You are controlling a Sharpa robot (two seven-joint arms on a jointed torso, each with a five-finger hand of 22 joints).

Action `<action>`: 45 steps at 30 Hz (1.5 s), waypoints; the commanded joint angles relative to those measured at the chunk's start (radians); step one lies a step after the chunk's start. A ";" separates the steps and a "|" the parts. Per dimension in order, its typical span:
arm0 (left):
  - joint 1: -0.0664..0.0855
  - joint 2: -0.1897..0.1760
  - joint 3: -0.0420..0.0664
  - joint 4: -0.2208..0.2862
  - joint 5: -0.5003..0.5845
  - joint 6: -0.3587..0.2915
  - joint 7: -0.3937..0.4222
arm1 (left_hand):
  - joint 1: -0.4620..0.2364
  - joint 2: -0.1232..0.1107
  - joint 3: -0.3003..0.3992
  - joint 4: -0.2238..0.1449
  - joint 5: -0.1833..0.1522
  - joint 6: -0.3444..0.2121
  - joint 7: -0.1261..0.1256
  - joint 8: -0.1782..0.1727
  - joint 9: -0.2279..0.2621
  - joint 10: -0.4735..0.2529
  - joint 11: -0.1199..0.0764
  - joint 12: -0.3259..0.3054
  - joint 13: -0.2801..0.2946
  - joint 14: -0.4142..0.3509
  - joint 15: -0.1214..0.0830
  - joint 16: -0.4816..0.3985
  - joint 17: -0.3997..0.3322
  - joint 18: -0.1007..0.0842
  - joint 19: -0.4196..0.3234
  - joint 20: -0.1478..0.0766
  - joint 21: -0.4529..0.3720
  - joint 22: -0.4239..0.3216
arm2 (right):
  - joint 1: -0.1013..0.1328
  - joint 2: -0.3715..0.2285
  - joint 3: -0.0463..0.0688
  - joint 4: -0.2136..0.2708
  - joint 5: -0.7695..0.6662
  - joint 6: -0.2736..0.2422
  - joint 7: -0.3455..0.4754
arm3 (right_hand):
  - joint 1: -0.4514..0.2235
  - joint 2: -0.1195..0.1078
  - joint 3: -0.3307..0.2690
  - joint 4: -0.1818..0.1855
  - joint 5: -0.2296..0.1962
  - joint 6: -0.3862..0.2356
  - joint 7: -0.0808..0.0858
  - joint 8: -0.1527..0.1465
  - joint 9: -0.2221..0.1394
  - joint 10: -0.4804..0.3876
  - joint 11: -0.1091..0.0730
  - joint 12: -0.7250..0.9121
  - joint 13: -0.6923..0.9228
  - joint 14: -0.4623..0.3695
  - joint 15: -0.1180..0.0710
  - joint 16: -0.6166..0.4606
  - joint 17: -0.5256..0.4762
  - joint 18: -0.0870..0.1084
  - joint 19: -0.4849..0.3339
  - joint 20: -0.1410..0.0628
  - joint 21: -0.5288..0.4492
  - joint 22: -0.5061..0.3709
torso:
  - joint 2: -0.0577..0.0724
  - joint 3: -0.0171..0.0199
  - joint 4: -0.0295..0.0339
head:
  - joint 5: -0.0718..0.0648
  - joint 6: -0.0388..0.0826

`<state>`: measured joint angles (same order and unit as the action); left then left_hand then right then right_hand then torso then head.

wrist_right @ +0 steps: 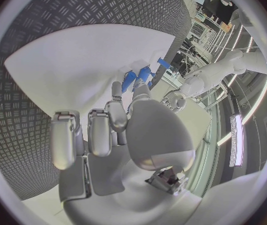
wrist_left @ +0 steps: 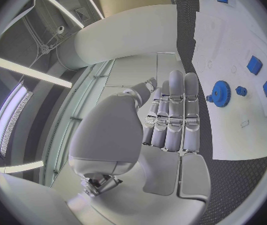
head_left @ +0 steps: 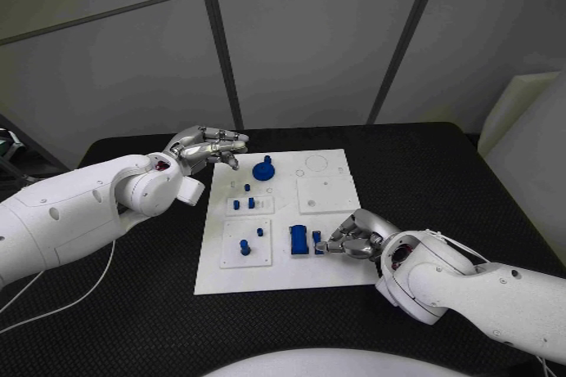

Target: Assemble the parts on the task board

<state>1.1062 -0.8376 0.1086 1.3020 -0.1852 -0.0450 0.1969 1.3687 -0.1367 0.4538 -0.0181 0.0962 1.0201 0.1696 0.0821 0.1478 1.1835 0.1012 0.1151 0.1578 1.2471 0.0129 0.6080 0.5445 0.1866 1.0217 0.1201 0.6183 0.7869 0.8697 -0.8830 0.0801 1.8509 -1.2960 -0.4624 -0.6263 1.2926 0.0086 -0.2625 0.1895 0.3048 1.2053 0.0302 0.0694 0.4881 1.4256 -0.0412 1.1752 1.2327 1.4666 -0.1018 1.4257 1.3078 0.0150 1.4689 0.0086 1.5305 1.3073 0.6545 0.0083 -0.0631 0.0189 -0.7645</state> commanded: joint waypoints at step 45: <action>0.002 -0.003 0.000 -0.002 0.000 0.009 -0.004 | -0.012 0.001 -0.005 -0.001 -0.004 -0.005 0.001 -0.006 0.001 -0.006 -0.001 -0.004 0.001 0.002 0.006 -0.005 -0.001 -0.004 0.004 0.004 -0.008 -0.003 | 0.006 -0.039 0.001 0.001 0.203 -0.005 0.212 | -0.021 -0.010 -0.037 0.009 -0.012 -0.019 0.006 -0.006 0.059 -0.048 0.004 -0.101 -0.073 0.040 -0.003 -0.042 -0.037 0.011 0.060 -0.005 -0.056 0.173 | -0.005 -0.0004 -0.0022 | 0.001 0.010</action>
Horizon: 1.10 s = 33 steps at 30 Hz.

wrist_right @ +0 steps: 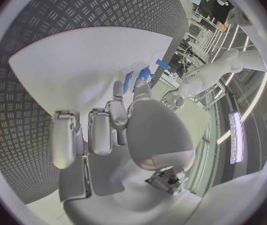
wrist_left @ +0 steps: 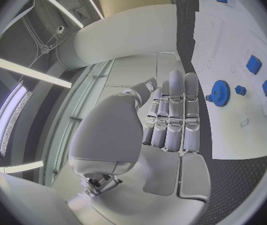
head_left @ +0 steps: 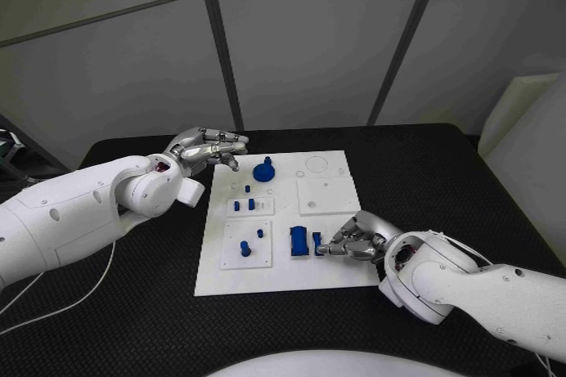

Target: Assemble the parts on the task board

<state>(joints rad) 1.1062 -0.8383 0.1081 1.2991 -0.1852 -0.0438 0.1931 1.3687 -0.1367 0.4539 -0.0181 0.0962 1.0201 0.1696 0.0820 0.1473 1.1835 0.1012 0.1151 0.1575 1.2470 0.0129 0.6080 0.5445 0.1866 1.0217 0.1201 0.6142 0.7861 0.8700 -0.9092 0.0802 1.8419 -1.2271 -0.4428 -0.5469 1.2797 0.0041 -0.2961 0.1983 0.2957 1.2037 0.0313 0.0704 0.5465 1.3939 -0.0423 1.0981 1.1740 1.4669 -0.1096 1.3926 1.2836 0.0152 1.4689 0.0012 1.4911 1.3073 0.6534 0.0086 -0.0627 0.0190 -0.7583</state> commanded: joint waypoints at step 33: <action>-0.034 0.215 -0.027 -0.248 0.298 -0.340 0.266 | -0.052 0.013 -0.161 0.128 -0.020 -0.131 -0.053 -0.018 -0.083 -0.264 -0.013 -0.038 -0.095 -0.543 0.072 -0.554 -0.445 -0.033 -0.582 0.170 -0.566 -0.517 | 0.193 0.363 0.004 -0.848 0.957 0.215 0.881 | 0.097 0.136 -0.045 -0.217 -0.104 -0.249 0.132 -0.006 -0.385 -0.398 0.184 -1.036 -1.084 -0.499 0.237 -1.296 -1.173 0.170 -0.524 0.234 -1.430 -1.022 | -0.112 -0.0322 -0.0240 | 0.000 0.114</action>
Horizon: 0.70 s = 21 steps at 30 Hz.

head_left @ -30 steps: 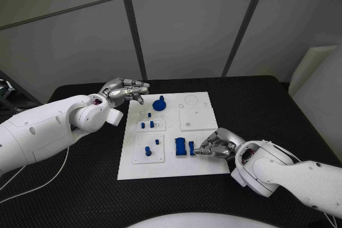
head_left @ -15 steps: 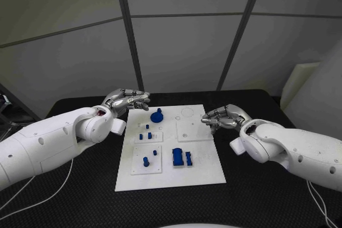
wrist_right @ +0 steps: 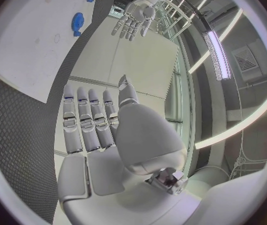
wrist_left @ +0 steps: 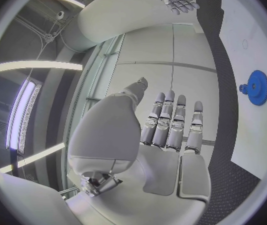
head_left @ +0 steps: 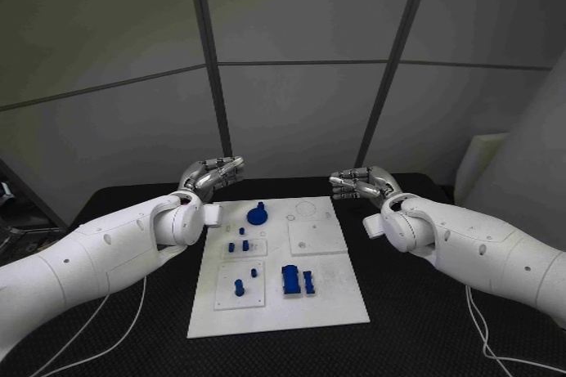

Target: Assemble the parts on the task board

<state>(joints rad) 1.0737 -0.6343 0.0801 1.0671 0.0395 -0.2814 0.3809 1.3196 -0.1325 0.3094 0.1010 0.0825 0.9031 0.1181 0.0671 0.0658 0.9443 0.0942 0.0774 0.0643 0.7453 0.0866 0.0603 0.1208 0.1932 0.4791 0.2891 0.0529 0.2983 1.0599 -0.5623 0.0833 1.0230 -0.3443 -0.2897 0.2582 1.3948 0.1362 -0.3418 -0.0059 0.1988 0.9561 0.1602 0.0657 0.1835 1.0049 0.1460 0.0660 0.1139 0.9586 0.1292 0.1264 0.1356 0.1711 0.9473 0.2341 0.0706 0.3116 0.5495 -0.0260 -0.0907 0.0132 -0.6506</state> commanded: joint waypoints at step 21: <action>-0.018 -0.099 -0.057 0.351 -0.022 -0.354 0.103 | -0.873 0.132 -0.216 -0.101 -0.083 -0.607 -0.118 -0.067 -0.066 -0.641 -0.094 -0.077 -0.064 -0.521 -0.087 -0.060 -0.121 -0.193 -0.339 -0.193 -0.053 -0.215 | -0.006 -0.134 -0.054 0.344 0.230 -0.307 0.176 | -0.922 -0.136 0.224 0.006 -0.199 -0.625 -0.160 -0.066 -0.184 -0.660 -0.146 -0.066 -0.114 -0.622 -0.129 -0.126 -0.136 -0.090 -0.627 -0.151 -0.071 -0.222 | -0.005 0.0260 0.0907 | -0.013 0.051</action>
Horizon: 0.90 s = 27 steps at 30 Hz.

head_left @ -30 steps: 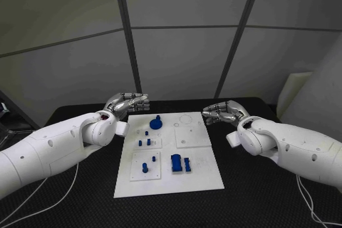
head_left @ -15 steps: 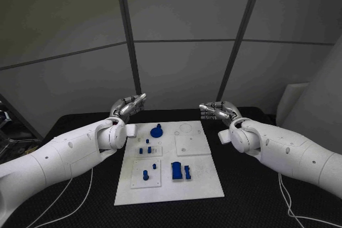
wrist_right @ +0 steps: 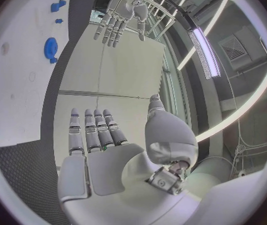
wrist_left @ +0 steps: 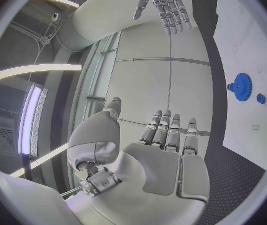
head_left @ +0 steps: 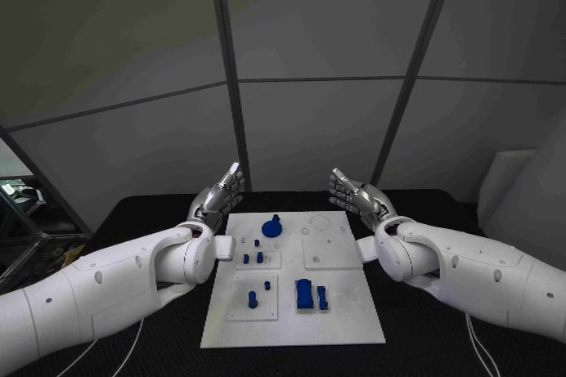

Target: Assemble the parts on the task board

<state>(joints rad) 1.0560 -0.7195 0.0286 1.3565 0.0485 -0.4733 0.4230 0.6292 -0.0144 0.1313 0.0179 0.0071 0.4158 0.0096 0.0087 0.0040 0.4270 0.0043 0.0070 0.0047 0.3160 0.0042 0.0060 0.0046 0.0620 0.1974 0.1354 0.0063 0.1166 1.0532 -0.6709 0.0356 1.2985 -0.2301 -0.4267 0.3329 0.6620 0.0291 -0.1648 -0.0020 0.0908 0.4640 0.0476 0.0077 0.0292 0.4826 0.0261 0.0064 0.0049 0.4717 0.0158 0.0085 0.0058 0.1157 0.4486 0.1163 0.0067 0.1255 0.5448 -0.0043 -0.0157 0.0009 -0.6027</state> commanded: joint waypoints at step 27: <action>-0.006 -0.061 -0.029 0.214 -0.049 -0.297 0.097 | -0.479 0.014 -0.131 -0.018 -0.007 -0.316 -0.010 -0.009 -0.004 -0.325 -0.004 -0.007 -0.005 -0.239 -0.004 -0.006 -0.005 -0.062 -0.197 -0.135 -0.006 -0.117 | -0.003 -0.109 -0.036 0.272 0.230 -0.343 0.187 | -0.501 -0.029 0.165 0.002 -0.091 -0.352 -0.048 -0.008 -0.029 -0.365 -0.026 -0.006 -0.005 -0.358 -0.016 -0.008 -0.006 -0.116 -0.339 -0.116 -0.007 -0.126 | -0.001 0.0043 0.0157 | -0.001 0.003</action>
<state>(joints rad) 1.0483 -0.7799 -0.0008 1.5679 0.0150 -0.7572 0.4968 0.2043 0.0001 0.0109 -0.0001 0.0033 0.1353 0.0004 0.0049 0.0010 0.1378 -0.0010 0.0069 0.0009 0.1065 -0.0020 0.0060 0.0014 0.0609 0.0255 0.0029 0.0064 0.0037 1.0481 -0.7798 -0.0005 1.5673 -0.0075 -0.7535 0.4969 0.2169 0.0009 -0.0152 0.0018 0.0051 0.1513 0.0003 0.0039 0.0012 0.1580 0.0005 0.0064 0.0013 0.1550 -0.0013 0.0048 0.0010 0.0143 0.1479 0.0031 0.0067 0.0042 0.5441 0.0000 0.0000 0.0001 -0.5998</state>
